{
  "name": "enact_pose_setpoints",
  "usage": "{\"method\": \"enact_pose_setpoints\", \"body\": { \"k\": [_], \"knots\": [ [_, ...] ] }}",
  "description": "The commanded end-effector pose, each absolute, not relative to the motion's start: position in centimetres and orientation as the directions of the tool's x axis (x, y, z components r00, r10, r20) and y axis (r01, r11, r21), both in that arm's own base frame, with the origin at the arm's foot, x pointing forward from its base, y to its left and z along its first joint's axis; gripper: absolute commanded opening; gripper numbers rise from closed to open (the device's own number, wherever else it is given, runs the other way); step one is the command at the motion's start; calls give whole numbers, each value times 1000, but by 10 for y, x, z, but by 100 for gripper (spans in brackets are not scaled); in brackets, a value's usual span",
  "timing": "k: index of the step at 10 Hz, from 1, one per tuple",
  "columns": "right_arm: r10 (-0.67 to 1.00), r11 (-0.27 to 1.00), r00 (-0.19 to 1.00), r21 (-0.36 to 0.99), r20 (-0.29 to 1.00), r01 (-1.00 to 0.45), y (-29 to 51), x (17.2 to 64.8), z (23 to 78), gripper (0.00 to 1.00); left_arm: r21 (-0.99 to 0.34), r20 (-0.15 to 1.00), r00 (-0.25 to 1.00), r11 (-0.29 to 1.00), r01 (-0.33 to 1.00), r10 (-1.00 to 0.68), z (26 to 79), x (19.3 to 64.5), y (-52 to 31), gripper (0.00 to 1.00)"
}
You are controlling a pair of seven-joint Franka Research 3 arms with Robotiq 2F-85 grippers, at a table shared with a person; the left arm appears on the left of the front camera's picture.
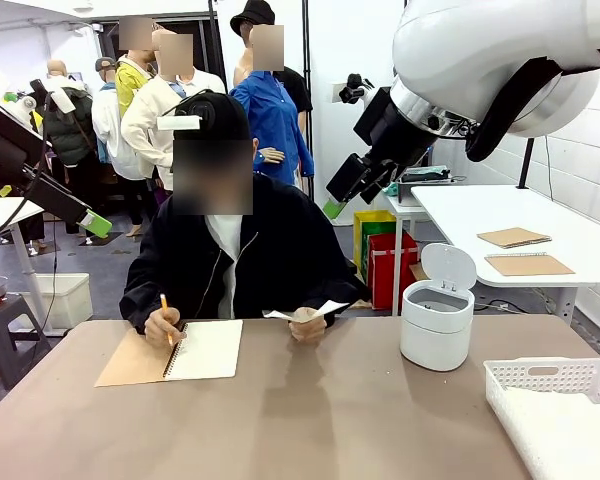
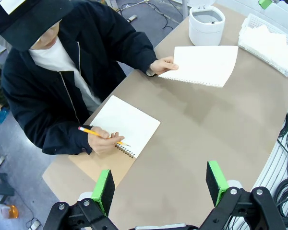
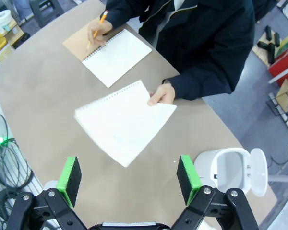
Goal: Sort the paper based on its condition.
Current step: If a person hands you a paper, place it in the Organizing basket , and if it's crumpled, put it in the Trash can.
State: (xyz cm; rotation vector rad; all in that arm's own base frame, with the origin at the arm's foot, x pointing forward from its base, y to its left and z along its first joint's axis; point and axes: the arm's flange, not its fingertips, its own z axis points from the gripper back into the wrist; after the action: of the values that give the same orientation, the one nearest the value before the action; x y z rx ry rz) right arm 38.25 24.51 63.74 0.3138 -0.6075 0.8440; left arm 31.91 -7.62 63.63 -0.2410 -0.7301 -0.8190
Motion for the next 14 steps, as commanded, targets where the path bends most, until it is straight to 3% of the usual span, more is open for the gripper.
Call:
{"method": "enact_pose_setpoints", "body": {
  "k": [1, 12, 14],
  "knots": [
    [595, 633, 515, 35, 617, -773, 245, 383, 637, 100, 66, 674, 468, 677, 733, -572, 637, 319, -77, 100],
    [601, 633, 510, 24, 615, -774, 245, 382, 637, 100, 66, 674, 468, 677, 733, -572, 637, 319, -77, 100],
    [509, 640, 658, 268, 554, -720, 247, 407, 637, 100, 66, 674, 468, 677, 733, -572, 637, 319, -77, 100]
  ]
}}
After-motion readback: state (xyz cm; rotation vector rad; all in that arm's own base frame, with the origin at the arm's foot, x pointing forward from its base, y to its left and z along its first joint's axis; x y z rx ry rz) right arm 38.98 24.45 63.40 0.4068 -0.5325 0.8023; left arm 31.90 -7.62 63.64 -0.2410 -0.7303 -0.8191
